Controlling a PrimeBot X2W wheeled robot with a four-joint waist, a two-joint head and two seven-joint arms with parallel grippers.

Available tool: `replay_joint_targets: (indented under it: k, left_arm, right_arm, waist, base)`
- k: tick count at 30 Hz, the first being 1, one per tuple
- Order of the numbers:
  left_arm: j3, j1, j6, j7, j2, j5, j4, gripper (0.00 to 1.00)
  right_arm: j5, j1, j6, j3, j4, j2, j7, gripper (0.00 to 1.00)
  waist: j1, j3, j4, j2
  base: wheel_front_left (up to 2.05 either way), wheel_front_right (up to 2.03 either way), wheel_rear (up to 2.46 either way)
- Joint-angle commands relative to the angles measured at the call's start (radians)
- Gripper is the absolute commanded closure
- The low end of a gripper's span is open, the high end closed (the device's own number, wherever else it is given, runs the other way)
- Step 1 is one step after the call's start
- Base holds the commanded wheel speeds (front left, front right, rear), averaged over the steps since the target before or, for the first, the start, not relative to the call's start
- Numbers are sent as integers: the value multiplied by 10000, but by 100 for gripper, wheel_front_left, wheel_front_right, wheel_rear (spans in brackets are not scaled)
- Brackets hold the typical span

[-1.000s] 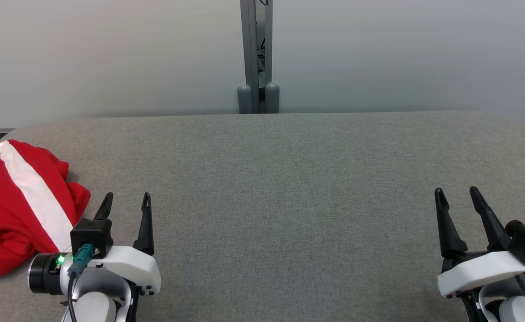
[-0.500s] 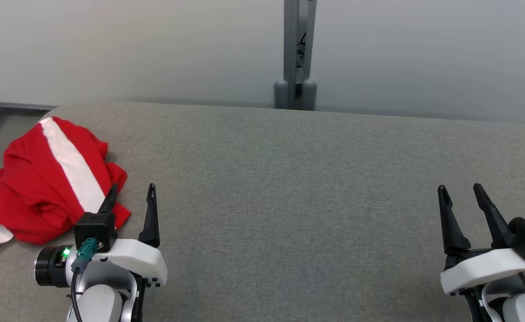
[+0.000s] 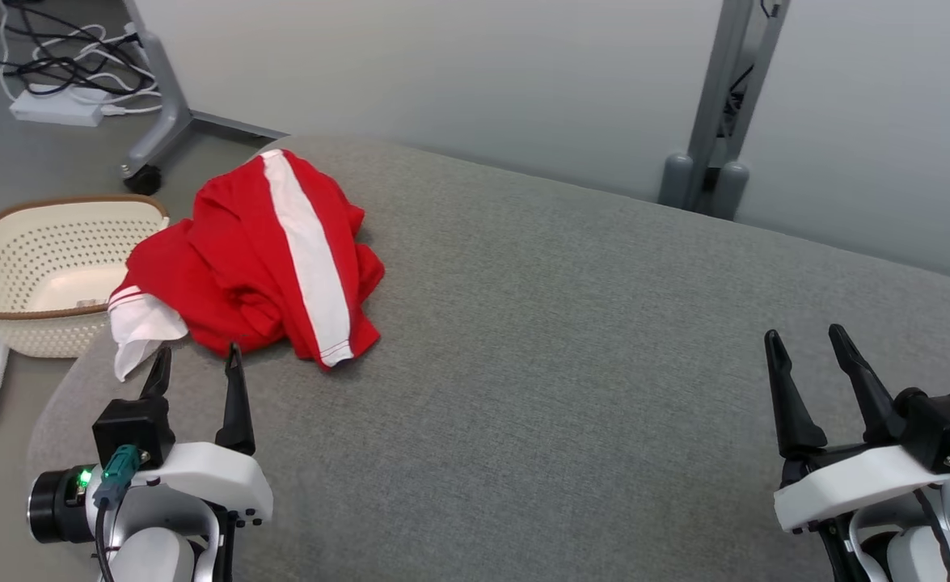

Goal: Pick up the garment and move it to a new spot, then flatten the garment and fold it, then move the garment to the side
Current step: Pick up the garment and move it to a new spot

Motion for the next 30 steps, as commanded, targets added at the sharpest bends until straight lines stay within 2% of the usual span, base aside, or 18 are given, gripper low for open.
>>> replay_joint_targets:
  k: [1,10,30]
  left_arm:
    - [60,100,60,-20,20,-78,-19,0]
    - [300,495,313,-9,235,-197,-316,0]
    - [98,391,493,152,166,-299,-591,0]
  right_arm:
    - [41,34,22,67,-44,-31,-39,0]
    - [29,159,22,242,-166,73,34,0]
    - [-28,136,22,136,-353,58,163,0]
  waist:
    - [0,-81,465,0]
    - [0,-202,964,0]
    - [0,-103,887,0]
  base:
    - [0,0,0]
    - [0,0,0]
    - [0,0,0]
